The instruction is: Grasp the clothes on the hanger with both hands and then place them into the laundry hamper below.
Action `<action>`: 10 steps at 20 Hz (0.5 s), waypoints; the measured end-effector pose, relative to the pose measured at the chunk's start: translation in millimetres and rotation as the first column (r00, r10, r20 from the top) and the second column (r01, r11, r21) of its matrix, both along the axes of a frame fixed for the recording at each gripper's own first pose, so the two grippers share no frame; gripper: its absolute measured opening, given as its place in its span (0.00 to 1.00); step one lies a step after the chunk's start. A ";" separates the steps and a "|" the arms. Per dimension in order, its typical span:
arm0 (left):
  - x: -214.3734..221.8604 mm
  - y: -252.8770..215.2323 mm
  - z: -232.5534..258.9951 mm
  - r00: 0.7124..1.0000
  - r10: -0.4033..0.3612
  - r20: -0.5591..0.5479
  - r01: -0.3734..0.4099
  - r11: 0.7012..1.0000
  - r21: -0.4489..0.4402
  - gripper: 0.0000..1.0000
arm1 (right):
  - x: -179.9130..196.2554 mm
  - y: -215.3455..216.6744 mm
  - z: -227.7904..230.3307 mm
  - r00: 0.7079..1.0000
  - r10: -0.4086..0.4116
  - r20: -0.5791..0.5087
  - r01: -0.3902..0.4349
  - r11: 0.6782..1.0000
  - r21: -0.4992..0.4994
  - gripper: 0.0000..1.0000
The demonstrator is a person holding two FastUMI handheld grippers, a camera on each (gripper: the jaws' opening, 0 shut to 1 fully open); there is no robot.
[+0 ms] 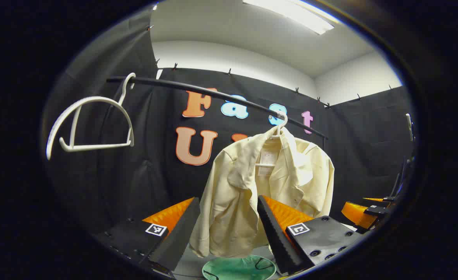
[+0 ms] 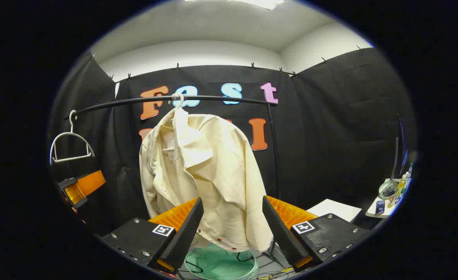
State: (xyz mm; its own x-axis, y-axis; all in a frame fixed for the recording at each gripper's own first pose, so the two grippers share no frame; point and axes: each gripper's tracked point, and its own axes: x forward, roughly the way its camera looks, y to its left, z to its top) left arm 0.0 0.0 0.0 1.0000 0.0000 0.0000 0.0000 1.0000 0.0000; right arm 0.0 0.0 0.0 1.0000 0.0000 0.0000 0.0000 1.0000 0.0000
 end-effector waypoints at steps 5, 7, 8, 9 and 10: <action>-7.3 -2.7 -8.2 0.999 -0.004 -0.042 0.003 1.000 -0.013 0.97 | -16.3 -5.7 5.9 1.000 -0.013 0.005 0.013 1.000 -0.023 0.95; -7.1 -4.9 -12.0 0.998 -0.010 -0.055 0.009 1.000 -0.018 1.00 | -17.5 -4.6 6.0 1.000 -0.013 0.005 0.013 1.000 -0.027 0.95; -7.0 -3.5 -13.8 0.998 -0.009 -0.064 0.008 1.000 -0.026 1.00 | -18.0 -4.5 4.8 1.000 -0.013 0.002 0.013 1.000 -0.027 0.95; -8.1 -2.7 -16.0 0.998 -0.005 -0.070 0.003 0.999 -0.034 1.00 | -17.2 -2.3 2.3 1.000 -0.011 -0.005 0.011 1.000 -0.023 0.95; -8.4 -1.1 -16.3 0.997 -0.001 -0.075 -0.003 0.999 -0.041 0.97 | -16.4 1.0 0.5 1.000 -0.005 -0.011 0.005 1.000 -0.019 0.95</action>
State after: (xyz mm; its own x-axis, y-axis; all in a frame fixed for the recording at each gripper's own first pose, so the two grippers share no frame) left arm -8.4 -1.1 -16.3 0.9971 -0.0006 -0.0755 -0.0025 0.9992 -0.0408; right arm -16.4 1.0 0.5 0.9999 -0.0051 -0.0109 0.0049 0.9998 -0.0190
